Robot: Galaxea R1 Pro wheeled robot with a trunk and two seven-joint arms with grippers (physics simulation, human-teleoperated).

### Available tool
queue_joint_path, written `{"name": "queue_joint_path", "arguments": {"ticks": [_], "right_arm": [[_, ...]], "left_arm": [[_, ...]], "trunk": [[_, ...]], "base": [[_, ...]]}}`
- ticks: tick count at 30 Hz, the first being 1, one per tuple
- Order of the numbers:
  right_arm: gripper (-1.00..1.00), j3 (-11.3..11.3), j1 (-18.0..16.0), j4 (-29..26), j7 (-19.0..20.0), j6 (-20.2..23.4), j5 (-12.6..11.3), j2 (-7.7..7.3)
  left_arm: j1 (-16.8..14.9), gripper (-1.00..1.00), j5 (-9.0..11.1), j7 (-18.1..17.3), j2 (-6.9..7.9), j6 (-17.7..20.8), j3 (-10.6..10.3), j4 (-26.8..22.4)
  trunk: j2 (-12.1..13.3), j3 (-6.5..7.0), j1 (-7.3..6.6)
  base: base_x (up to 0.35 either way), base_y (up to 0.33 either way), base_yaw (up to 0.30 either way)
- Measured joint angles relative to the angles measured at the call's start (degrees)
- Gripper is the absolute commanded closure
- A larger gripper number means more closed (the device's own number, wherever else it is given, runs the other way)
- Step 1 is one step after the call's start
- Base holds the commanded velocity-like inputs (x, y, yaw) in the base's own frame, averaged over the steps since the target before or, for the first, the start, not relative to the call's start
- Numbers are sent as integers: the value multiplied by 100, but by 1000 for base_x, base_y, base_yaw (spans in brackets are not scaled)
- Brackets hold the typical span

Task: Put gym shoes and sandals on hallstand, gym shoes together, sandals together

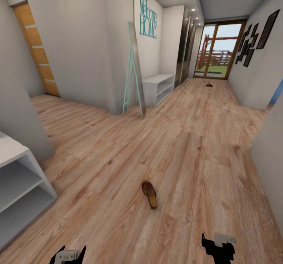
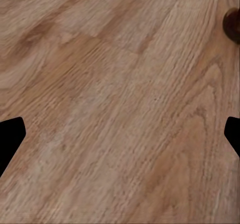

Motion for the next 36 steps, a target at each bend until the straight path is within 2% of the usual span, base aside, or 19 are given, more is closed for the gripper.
{"name": "queue_joint_path", "arguments": {"ticks": [4, 24, 36], "right_arm": [[-100, 0, -1, 1, 0, 2, 1, 9], [-100, 8, -2, 2, 31, 0, 16, 5], [-100, 8, -2, 3, 14, -3, 13, 39]], "left_arm": [[1, -100, 0, -3, 0, 0, -3, 2], [2, -100, -1, -1, 0, 1, -3, 1], [1, -100, 9, 1, 0, 0, 2, -3]], "trunk": [[0, 0, 0], [0, 0, 0], [0, 0, 2]], "base": [[325, 0, -171], [335, -3, -4], [228, -153, 0]]}}
